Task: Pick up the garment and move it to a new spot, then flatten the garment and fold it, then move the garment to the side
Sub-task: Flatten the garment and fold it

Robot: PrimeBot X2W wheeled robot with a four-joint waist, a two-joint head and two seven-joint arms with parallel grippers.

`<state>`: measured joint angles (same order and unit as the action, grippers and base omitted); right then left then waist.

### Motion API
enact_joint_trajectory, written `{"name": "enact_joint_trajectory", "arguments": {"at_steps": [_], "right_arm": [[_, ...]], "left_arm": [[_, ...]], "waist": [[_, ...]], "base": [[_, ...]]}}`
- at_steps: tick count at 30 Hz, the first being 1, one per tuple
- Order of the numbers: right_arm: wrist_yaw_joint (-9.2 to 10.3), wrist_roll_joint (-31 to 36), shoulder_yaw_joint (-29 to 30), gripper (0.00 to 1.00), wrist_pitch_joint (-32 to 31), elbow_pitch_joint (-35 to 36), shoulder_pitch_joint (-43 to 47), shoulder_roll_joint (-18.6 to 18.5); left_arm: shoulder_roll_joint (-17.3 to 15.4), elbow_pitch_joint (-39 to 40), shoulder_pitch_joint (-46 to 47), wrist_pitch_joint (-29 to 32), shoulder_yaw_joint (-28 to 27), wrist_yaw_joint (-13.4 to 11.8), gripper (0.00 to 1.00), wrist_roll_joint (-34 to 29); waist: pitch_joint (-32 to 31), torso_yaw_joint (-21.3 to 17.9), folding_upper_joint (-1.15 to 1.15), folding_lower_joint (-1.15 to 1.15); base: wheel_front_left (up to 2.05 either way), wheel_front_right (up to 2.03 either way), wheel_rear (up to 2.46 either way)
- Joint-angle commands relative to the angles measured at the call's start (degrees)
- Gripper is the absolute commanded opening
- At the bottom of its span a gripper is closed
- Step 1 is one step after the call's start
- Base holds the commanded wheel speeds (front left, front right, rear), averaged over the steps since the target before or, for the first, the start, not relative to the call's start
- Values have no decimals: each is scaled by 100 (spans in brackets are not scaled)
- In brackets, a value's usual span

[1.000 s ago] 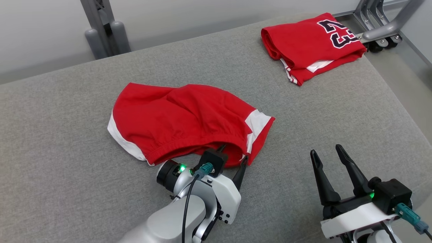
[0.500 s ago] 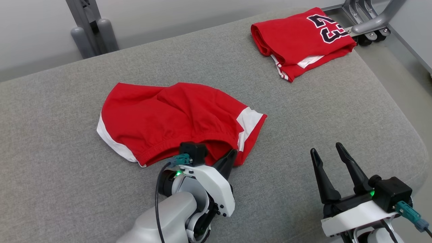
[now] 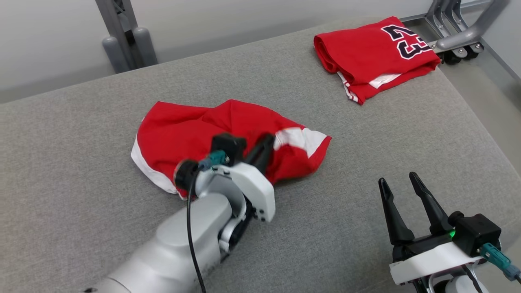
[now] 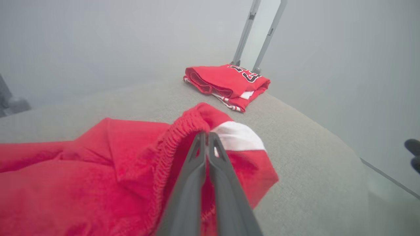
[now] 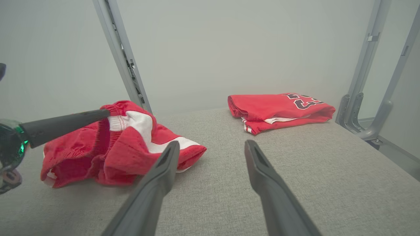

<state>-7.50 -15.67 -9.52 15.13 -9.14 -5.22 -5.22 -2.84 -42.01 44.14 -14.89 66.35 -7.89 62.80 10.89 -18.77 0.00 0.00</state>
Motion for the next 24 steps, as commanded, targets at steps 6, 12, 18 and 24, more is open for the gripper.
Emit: {"name": "enact_joint_trajectory", "arguments": {"at_steps": [6, 12, 18, 24], "right_arm": [[2, 33, 71, 100, 0, 44, 97, 8], [2, 10, 28, 100, 0, 52, 74, 12], [2, -18, 34, 100, 0, 60, 2, 1], [2, -22, 60, 100, 0, 50, -6, 10]], "left_arm": [[-537, 717, -126, -28, -598, -526, 0, -723], [-783, 1072, -490, 493, -541, -317, 0, -354], [-698, 1316, -747, 645, -571, -235, 56, -88], [-721, 1482, -893, 812, -452, -393, 99, -91]], "waist": [[-44, 141, 0, 0], [17, 187, 0, 0], [75, 144, 0, 0], [96, 95, 0, 0]], "base": [[0, 0, 0], [0, 0, 0], [0, 0, 0], [0, 0, 0]]}}
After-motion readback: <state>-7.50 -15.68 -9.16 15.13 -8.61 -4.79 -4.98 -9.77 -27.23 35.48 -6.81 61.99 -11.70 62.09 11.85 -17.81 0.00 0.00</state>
